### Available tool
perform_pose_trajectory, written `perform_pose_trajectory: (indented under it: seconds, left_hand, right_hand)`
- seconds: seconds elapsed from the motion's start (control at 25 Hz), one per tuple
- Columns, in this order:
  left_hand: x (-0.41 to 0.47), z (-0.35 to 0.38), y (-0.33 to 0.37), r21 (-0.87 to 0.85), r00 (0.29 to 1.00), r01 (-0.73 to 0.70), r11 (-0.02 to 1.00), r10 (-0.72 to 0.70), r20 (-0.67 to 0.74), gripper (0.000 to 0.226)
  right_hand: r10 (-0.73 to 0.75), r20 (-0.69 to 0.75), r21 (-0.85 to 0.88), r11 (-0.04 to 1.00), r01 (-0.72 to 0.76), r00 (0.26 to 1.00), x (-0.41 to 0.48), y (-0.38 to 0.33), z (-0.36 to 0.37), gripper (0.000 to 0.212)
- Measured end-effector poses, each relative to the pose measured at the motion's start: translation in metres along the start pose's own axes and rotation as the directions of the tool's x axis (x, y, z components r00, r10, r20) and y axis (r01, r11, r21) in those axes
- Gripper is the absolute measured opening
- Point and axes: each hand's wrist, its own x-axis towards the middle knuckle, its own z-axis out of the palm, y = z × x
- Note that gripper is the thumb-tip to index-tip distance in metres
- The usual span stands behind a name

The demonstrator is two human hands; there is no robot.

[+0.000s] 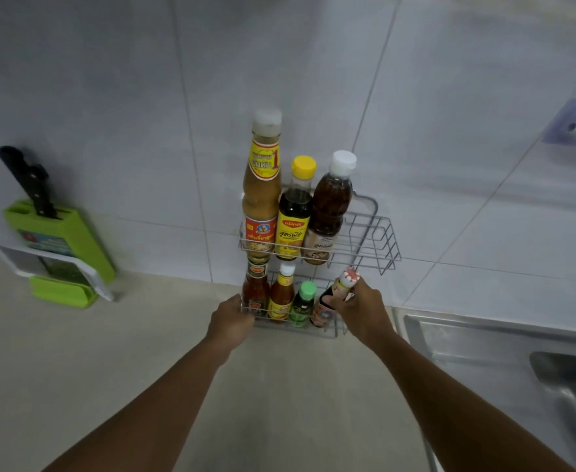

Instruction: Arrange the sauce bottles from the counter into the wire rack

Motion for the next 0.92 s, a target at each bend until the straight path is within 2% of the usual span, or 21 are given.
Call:
perform_pose_trajectory:
  seconds: [0.2, 0.48, 0.64, 0.76, 0.84, 0.92]
  left_hand:
    - [-0.001, -0.003, -0.004, -0.009, 1.000, -0.029, 1.000, 0.029, -0.003, 0.045]
    - [0.001, -0.001, -0.004, -0.017, 0.999, -0.036, 0.999, 0.037, 0.034, 0.046]
    - [-0.006, -0.007, 0.000, 0.018, 0.997, -0.071, 0.997, 0.070, 0.045, 0.046]
    - [-0.023, -0.019, 0.001, 0.138, 0.986, -0.154, 0.978, 0.142, 0.091, 0.049]
    - [-0.044, -0.031, 0.008, 0.172, 0.950, -0.301, 0.938, 0.278, 0.144, 0.047]
    - [-0.065, -0.043, 0.021, 0.175, 0.882, -0.469, 0.866, 0.452, 0.130, 0.045]
  right_hand:
    - [0.005, 0.088, -0.064, 0.998, 0.001, 0.996, 0.011, -0.004, 0.009, 0.035]
    - [-0.025, 0.134, -0.121, 0.992, 0.042, 0.991, 0.006, -0.002, 0.007, 0.044]
    - [-0.045, 0.146, -0.045, 0.998, 0.052, 0.988, -0.010, -0.004, 0.004, 0.039]
    - [-0.068, 0.071, -0.022, 0.997, 0.070, 0.995, -0.031, -0.010, -0.003, 0.039]
    - [-0.073, -0.004, -0.033, 0.997, 0.073, 0.997, -0.046, -0.015, -0.009, 0.033]
    - [-0.027, -0.077, -0.055, 0.998, 0.023, 0.997, -0.060, -0.023, -0.017, 0.054]
